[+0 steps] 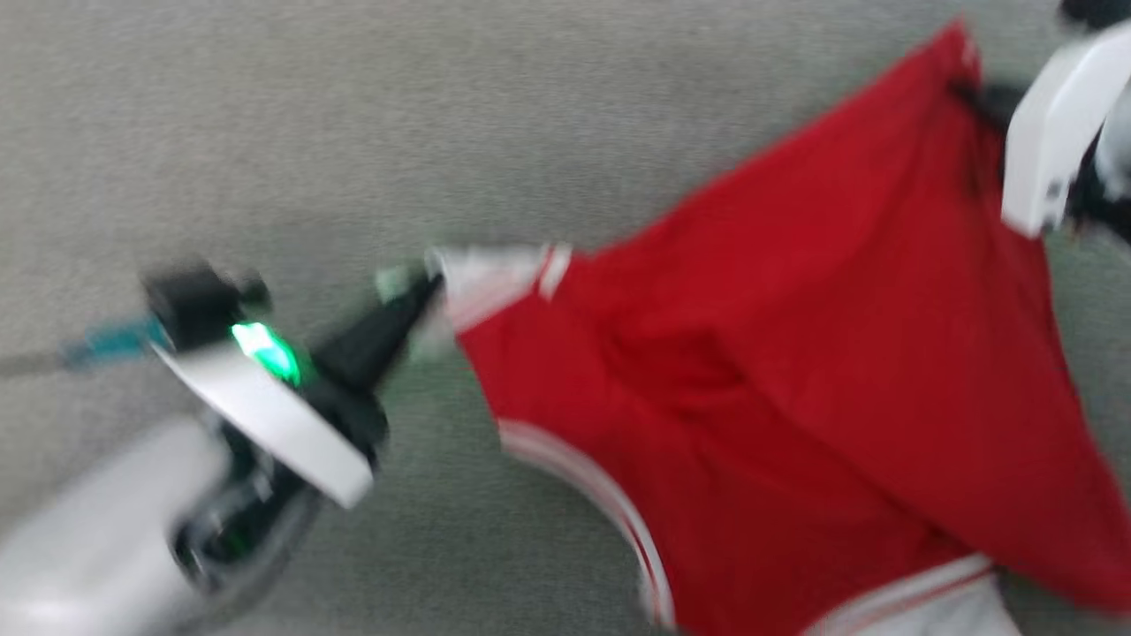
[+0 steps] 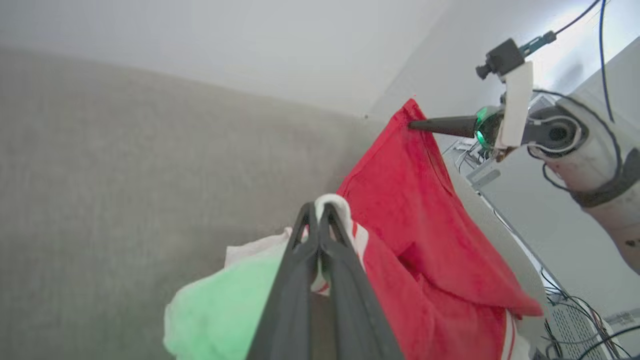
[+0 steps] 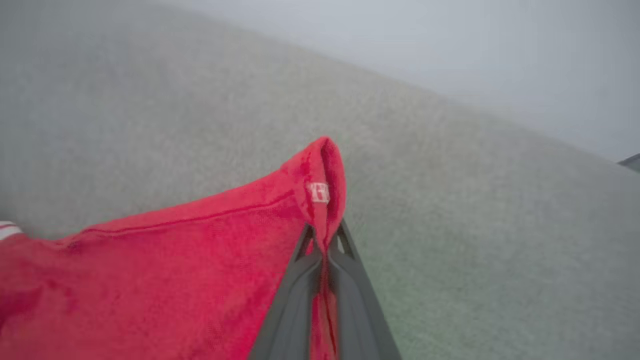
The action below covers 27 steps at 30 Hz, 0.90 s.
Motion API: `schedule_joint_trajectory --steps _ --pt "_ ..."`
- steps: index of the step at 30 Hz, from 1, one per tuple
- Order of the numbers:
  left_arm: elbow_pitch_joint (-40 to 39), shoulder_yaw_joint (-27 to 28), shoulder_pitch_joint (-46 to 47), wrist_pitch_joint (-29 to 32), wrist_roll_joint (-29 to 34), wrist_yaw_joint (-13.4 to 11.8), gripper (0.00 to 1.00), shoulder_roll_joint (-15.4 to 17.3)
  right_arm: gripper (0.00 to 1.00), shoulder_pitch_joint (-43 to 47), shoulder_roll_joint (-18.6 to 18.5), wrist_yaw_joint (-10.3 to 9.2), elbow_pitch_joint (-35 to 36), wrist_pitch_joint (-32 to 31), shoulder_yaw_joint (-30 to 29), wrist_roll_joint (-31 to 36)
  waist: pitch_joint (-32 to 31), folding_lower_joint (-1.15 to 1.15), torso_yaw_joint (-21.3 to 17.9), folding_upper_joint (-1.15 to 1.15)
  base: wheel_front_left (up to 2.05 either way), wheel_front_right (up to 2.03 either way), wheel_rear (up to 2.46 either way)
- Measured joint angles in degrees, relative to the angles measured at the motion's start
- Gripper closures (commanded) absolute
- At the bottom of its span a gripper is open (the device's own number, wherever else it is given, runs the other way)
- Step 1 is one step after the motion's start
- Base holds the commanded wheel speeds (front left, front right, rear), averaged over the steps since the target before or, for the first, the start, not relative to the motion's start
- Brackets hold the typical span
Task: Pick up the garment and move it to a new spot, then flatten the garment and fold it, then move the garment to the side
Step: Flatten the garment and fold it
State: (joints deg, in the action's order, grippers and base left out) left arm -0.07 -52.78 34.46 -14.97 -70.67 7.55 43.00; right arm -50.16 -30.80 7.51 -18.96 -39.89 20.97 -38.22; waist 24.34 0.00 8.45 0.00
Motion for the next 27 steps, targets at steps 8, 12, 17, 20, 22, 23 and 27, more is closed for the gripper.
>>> schedule_joint_trajectory --steps 8,12,17,20,22,23,27 --pt "7.6 5.2 19.9 1.8 -9.8 0.0 1.0 2.3 1.0 -16.5 6.0 0.0 -9.8 8.8 -5.5 5.1 1.2 0.0 -4.6 0.0 0.0 0.0 0.0" --pt "14.6 10.3 32.7 3.3 -15.1 0.0 1.0 0.7 1.0 -25.3 9.5 -0.01 -16.0 15.1 -11.5 9.4 3.2 0.0 -6.2 0.0 0.0 0.0 0.0" --pt "24.1 14.0 45.9 3.8 -15.5 0.0 1.0 -0.7 1.0 -34.8 14.3 0.01 -23.4 24.8 -17.8 15.1 5.4 0.0 -8.3 0.0 0.0 0.0 0.0" --pt "27.4 16.1 51.8 2.8 -15.6 0.0 1.0 -1.8 1.0 -39.2 15.9 0.08 -27.4 30.8 -21.9 18.3 6.1 0.0 -9.3 0.0 0.0 0.0 0.0" --pt "28.4 17.6 54.1 2.2 -16.2 0.0 1.0 -2.2 1.0 -41.4 16.8 0.18 -30.0 34.1 -24.1 20.2 6.2 0.0 -9.6 0.0 0.0 0.0 0.0" --pt "28.3 17.7 54.6 2.0 -16.6 0.0 1.0 -2.4 1.0 -42.2 17.1 0.18 -31.2 35.5 -24.9 20.9 6.2 0.0 -9.6 0.0 0.0 0.0 0.0" --pt "25.9 16.4 52.7 3.9 -18.2 0.0 1.0 -2.9 1.0 -42.8 17.3 0.15 -36.2 37.5 -25.8 22.9 5.8 0.0 -9.2 0.0 0.0 0.0 0.0"
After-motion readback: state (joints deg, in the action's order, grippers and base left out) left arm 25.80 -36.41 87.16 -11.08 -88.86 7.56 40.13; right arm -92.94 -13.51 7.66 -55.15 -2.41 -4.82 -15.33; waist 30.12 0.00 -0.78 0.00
